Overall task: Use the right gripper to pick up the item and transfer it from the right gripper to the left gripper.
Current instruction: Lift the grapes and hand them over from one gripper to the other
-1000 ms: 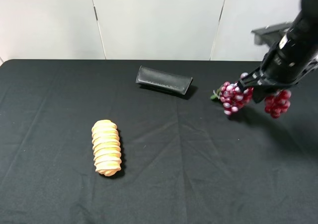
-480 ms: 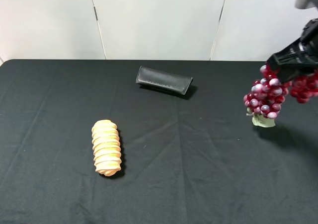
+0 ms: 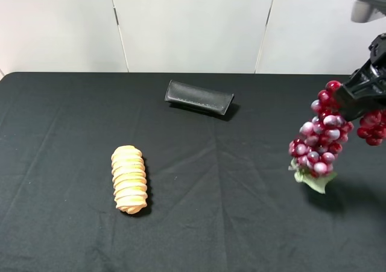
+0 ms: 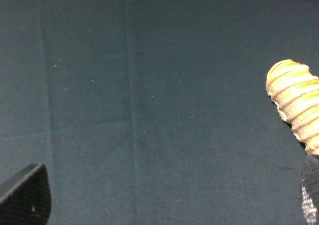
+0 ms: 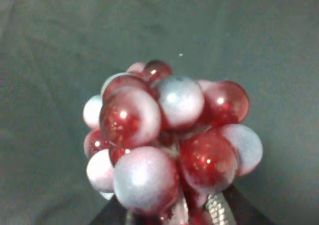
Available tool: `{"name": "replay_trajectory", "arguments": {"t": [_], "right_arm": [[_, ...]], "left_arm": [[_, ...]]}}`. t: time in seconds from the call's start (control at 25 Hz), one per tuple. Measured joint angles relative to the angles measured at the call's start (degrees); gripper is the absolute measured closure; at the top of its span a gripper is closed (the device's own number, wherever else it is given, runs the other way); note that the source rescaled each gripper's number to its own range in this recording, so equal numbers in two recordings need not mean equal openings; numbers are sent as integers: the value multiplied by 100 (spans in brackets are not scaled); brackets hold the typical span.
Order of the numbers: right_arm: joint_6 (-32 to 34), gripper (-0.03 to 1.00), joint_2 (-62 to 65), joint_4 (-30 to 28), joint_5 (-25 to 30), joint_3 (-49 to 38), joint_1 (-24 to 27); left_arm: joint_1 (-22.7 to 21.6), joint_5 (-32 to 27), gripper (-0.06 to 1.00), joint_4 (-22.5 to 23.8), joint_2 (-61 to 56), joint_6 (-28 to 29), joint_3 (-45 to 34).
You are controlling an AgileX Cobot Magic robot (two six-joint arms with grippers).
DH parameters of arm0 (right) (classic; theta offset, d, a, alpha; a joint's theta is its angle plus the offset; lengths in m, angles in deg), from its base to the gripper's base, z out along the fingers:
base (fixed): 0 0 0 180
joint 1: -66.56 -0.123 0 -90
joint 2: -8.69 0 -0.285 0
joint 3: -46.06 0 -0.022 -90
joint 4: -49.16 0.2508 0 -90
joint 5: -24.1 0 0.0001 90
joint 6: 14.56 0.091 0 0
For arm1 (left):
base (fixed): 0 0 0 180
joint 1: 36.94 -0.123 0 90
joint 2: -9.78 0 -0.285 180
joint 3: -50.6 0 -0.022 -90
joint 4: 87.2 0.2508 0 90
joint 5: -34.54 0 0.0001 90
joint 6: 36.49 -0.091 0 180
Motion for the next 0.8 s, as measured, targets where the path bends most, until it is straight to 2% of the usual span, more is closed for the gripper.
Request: {"name": "replay_trajectory", "arguments": {"t": [0.2,0.44,0.68,0.8], "right_arm": [[-33,96,0,16,181,117,-426],[-93,96,0,102,274,885,-912],[-656,96,0,541,280,1438,-1253],[-1025,96,0,622,288,1466,-1399]], "left_arm": [[0,0,-4,0,0,0,0],[0,0,-4,0,0,0,0],[0,-30,-4,-115,0,0,45],[0,-165,-4,-382,182,-137,335]]}}
